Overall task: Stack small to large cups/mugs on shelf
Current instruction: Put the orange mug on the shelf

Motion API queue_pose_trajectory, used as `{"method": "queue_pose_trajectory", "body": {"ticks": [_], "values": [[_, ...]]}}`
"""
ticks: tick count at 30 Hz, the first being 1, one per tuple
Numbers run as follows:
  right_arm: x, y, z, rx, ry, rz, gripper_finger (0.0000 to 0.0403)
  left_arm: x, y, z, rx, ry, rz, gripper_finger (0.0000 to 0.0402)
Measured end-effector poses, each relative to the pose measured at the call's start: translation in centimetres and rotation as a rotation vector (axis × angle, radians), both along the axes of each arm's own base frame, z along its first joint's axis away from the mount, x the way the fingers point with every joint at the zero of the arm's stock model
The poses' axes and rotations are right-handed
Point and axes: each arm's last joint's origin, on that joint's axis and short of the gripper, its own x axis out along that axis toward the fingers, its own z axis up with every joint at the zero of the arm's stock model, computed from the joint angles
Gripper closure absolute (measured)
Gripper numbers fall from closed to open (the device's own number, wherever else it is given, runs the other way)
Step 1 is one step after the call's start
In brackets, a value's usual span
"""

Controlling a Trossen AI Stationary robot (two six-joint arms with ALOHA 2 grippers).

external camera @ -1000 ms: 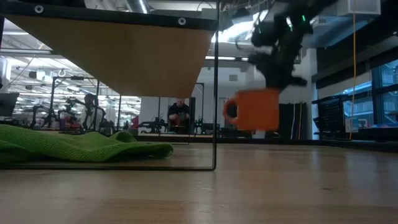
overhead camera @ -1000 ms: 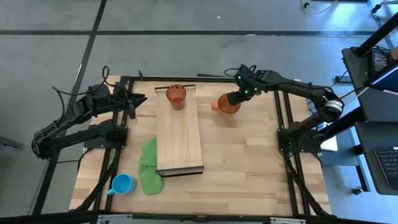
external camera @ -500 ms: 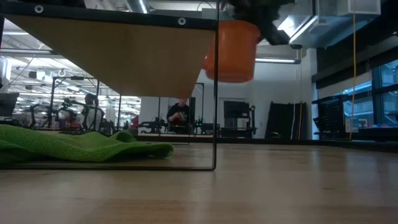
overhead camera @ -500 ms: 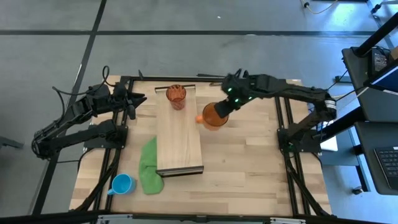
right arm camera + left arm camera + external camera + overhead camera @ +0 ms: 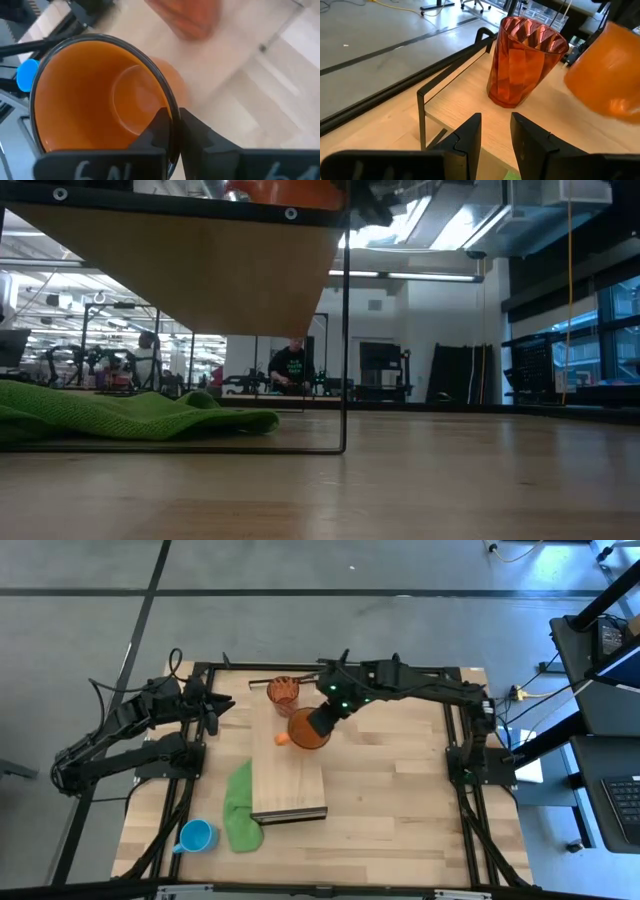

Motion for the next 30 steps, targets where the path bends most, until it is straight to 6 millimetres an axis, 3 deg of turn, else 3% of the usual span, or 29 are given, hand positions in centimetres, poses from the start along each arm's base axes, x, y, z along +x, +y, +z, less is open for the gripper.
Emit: {"method": "queue_pose_trajectory", "body": {"ticks": [12, 22, 30], "values": [[3.5, -0.1, -1.9, 0.074, 0.025, 0.08, 0.0381, 0.0, 0.0, 0.0, 0.0, 0.0, -0.001, 0.0303], [4.3, 0.2, -1.3, 0.076, -0.071, 0.084, 0.0381, 0.0, 0.0, 0.0, 0.0, 0.0, -0.001, 0.0303], [4.2, 0.1, -1.7, 0.053, -0.043, 0.066, 0.0372, 0.0, 0.0, 0.0, 0.0, -0.001, -0.002, 0.0303]]}}
